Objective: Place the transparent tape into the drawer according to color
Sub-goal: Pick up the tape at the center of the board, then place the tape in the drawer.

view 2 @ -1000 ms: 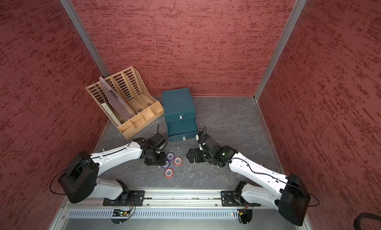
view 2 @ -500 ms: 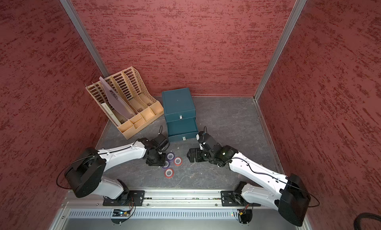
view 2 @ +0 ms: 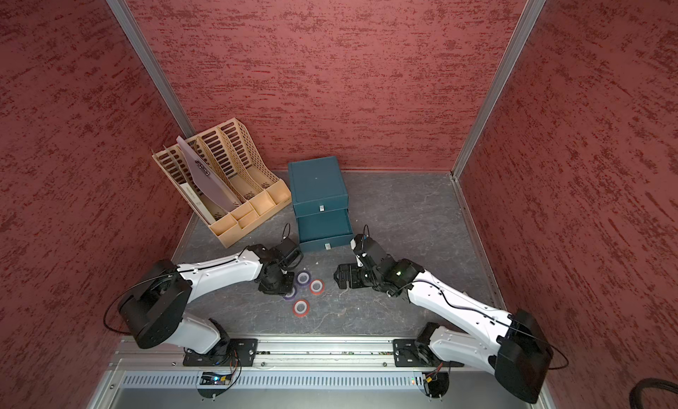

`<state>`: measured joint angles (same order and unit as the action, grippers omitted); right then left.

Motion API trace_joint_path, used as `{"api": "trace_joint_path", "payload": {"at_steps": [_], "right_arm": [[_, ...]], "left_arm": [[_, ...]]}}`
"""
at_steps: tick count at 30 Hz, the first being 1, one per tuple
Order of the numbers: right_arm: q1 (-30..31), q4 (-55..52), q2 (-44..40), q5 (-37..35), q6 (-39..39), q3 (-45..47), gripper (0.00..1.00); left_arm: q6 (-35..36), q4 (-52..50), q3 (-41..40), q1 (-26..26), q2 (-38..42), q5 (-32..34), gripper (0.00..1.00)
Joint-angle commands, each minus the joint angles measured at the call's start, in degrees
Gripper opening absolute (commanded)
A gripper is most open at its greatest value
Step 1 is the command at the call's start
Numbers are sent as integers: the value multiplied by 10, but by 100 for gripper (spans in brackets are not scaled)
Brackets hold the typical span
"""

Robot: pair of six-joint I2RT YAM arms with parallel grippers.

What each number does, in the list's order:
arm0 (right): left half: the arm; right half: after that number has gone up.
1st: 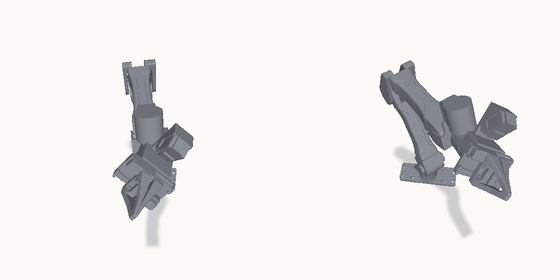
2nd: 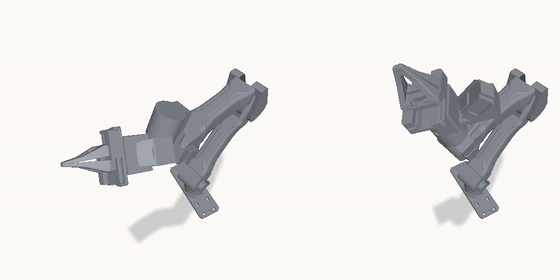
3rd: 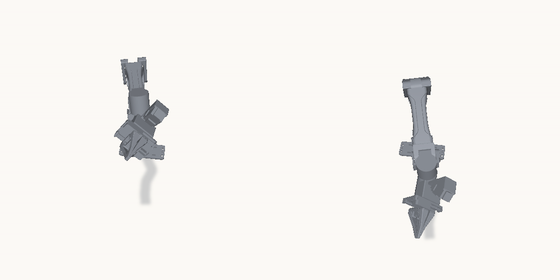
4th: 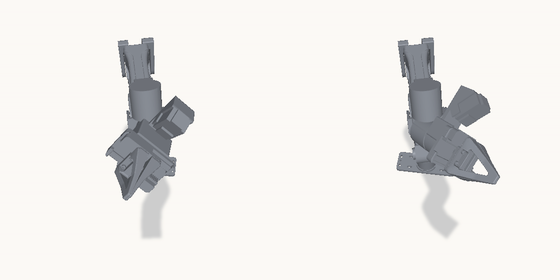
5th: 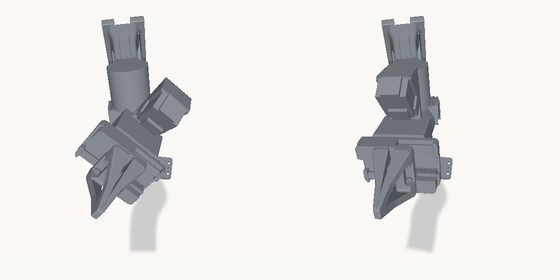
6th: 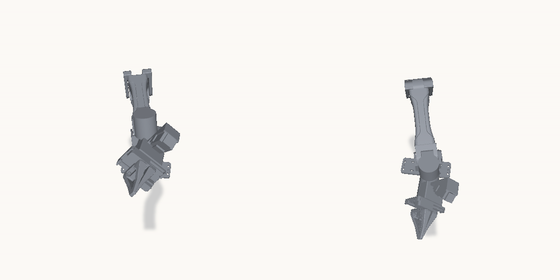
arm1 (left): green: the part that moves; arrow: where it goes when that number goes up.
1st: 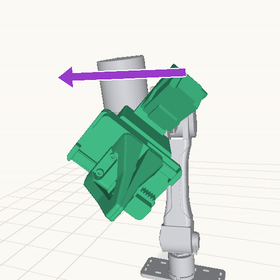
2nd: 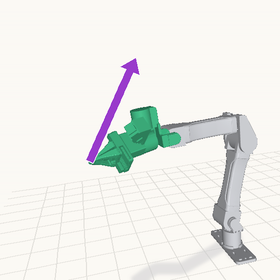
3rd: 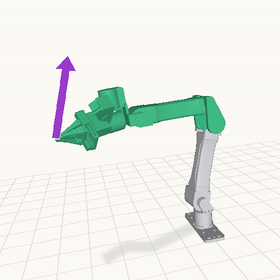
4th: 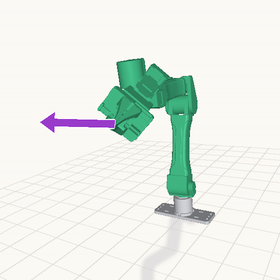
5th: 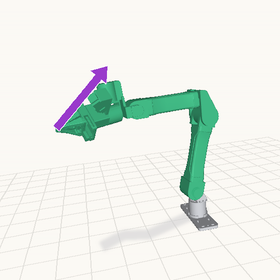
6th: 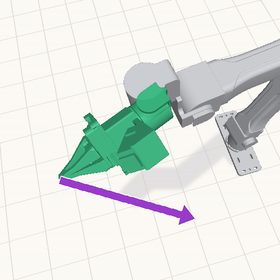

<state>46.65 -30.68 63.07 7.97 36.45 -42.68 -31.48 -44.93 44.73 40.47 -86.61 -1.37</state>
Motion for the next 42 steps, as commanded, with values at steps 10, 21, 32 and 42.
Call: {"api": "trace_joint_path", "payload": {"at_steps": [10, 21, 32, 42], "right_arm": [[-8, 5, -15, 9, 6, 11, 99], [-12, 11, -22, 7, 10, 16, 98], [-17, 12, -37, -2, 17, 19, 99], [-19, 0, -55, -14, 22, 20, 99]], "left_arm": [[-9, 16, -5, 7, 12, -3, 0], [-2, -94, 85, 7, 131, 53, 0], [36, -85, 221, 17, 155, 125, 0], [83, 24, 281, 25, 83, 162, 0]]}}
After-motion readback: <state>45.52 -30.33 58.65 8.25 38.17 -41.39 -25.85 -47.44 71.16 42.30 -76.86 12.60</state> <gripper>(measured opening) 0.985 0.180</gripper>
